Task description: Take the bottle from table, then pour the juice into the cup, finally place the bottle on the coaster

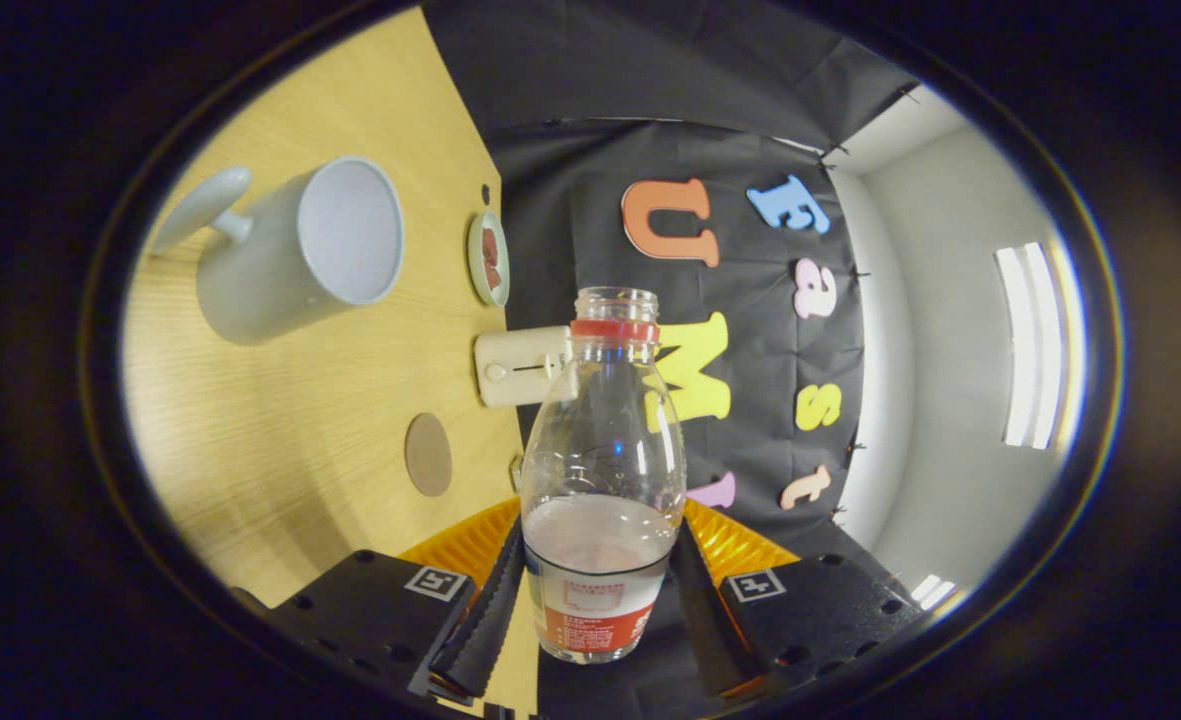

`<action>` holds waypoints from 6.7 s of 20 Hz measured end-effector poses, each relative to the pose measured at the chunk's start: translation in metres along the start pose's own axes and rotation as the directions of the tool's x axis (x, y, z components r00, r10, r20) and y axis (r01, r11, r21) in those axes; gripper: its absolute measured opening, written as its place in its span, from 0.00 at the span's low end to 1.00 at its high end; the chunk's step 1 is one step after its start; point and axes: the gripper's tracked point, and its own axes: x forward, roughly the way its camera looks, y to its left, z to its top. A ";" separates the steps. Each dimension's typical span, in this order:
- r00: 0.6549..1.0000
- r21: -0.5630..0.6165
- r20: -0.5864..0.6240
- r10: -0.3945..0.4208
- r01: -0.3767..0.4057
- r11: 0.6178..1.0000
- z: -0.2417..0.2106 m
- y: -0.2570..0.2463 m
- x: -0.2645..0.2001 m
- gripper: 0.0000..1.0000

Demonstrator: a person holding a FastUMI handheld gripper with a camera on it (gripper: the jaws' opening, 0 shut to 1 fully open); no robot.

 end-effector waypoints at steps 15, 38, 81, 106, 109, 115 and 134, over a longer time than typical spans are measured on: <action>0.997 -0.165 -0.021 -0.070 0.065 0.984 0.009 -0.005 0.000 0.80; 0.983 -0.298 0.030 -0.179 0.180 0.937 0.022 -0.010 -0.004 0.80; 0.949 -0.414 0.079 -0.304 0.308 0.856 0.044 -0.032 -0.015 0.80; 0.949 -0.531 0.118 -0.292 0.308 0.789 0.050 -0.059 -0.018 0.79; 0.947 -0.544 0.123 -0.297 0.315 0.778 0.054 -0.062 -0.018 0.80; 0.956 -0.570 0.101 -0.277 0.284 0.771 0.053 -0.065 -0.018 0.79; 0.945 -0.611 0.149 -0.290 0.319 0.724 0.065 -0.064 -0.021 0.79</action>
